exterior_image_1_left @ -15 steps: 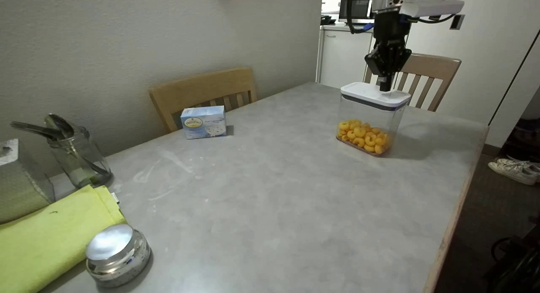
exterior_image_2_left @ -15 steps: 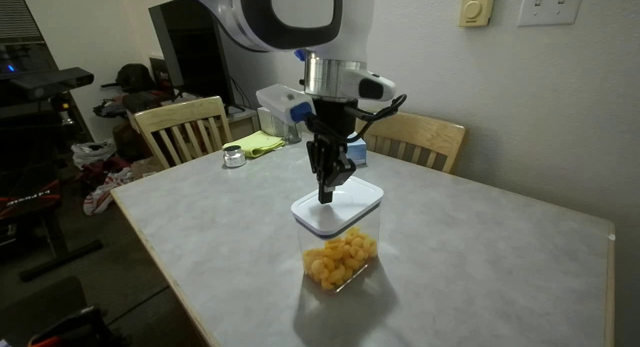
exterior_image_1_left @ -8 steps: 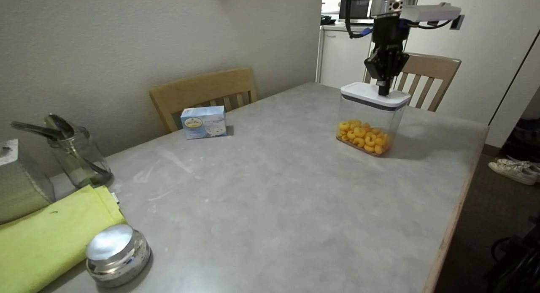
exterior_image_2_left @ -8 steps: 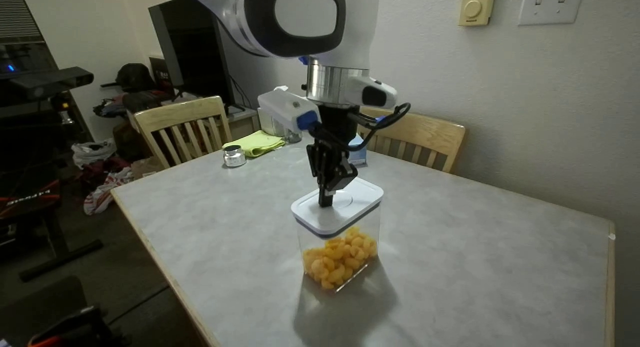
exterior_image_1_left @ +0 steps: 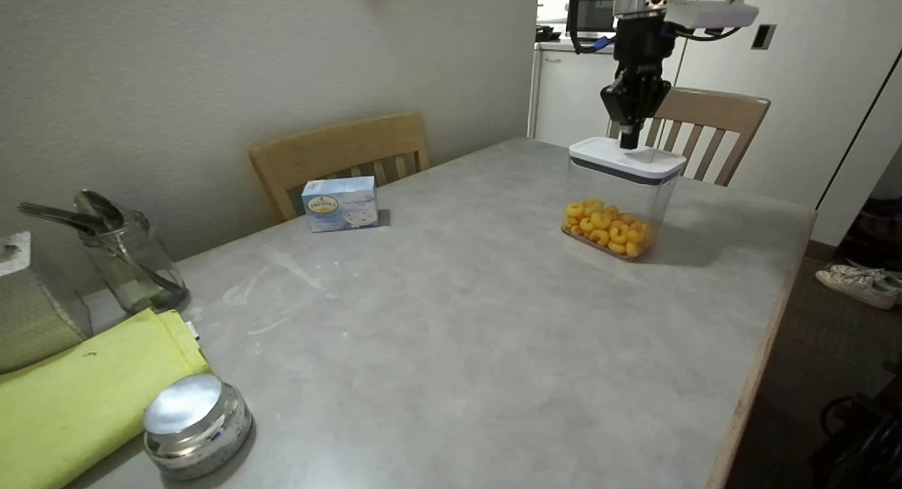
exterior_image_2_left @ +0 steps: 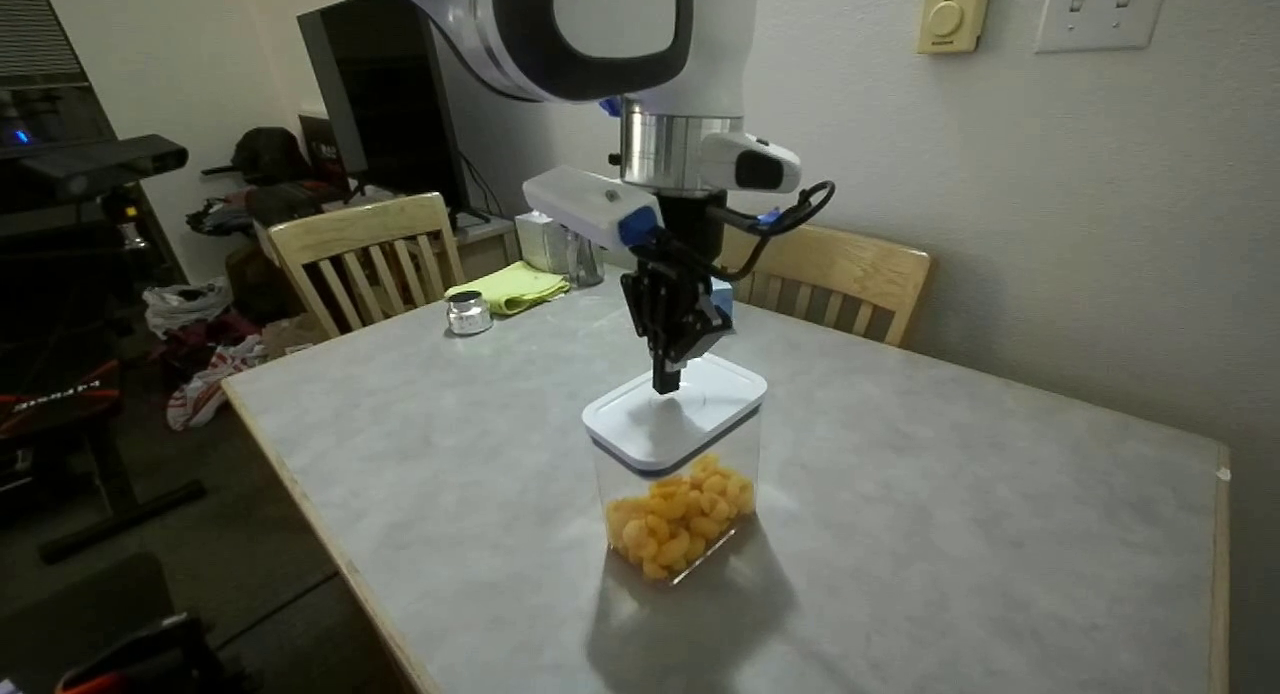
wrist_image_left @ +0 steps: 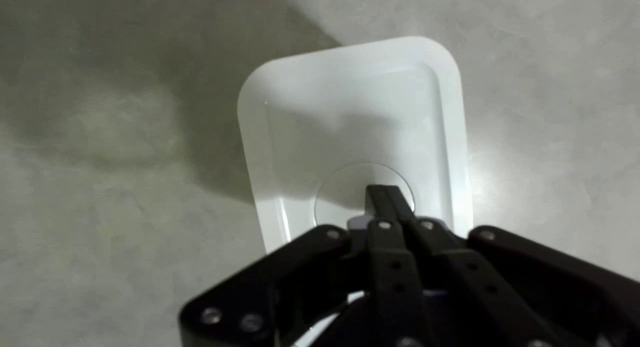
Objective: Press the button atop the lid and then put the lid on the table
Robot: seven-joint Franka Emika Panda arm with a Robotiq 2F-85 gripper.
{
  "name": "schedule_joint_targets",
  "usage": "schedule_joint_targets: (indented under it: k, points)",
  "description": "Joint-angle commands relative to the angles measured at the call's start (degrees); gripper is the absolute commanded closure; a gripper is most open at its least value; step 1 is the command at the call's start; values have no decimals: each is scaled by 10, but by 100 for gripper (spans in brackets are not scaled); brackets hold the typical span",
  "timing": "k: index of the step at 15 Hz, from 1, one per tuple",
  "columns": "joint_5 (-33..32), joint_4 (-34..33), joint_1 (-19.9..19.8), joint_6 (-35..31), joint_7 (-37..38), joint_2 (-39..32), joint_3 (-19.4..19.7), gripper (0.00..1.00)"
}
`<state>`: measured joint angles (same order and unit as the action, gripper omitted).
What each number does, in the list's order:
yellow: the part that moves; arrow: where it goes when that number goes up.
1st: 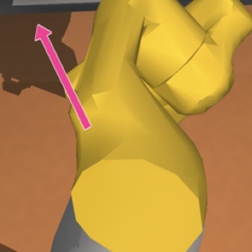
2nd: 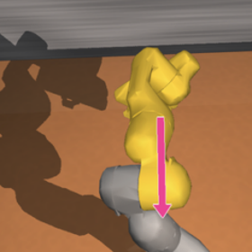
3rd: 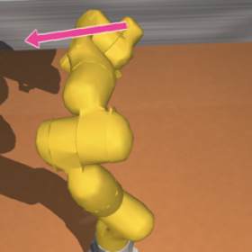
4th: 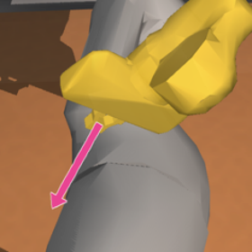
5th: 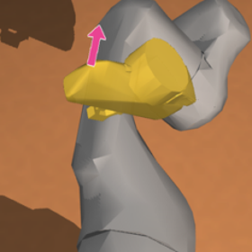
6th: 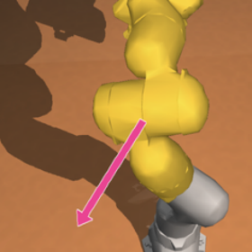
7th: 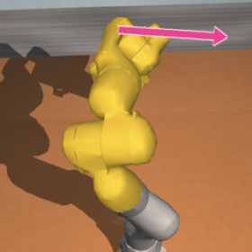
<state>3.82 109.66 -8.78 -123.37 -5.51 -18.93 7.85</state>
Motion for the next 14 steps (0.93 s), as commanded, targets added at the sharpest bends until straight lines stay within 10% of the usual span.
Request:
schedule_joint_targets:
  k: [1, 14]
  points:
    - [12, -8, -17, -17, -28, -18, -7, 100]
    - [42, -15, -44, -17, -46, -57, -7, 100]
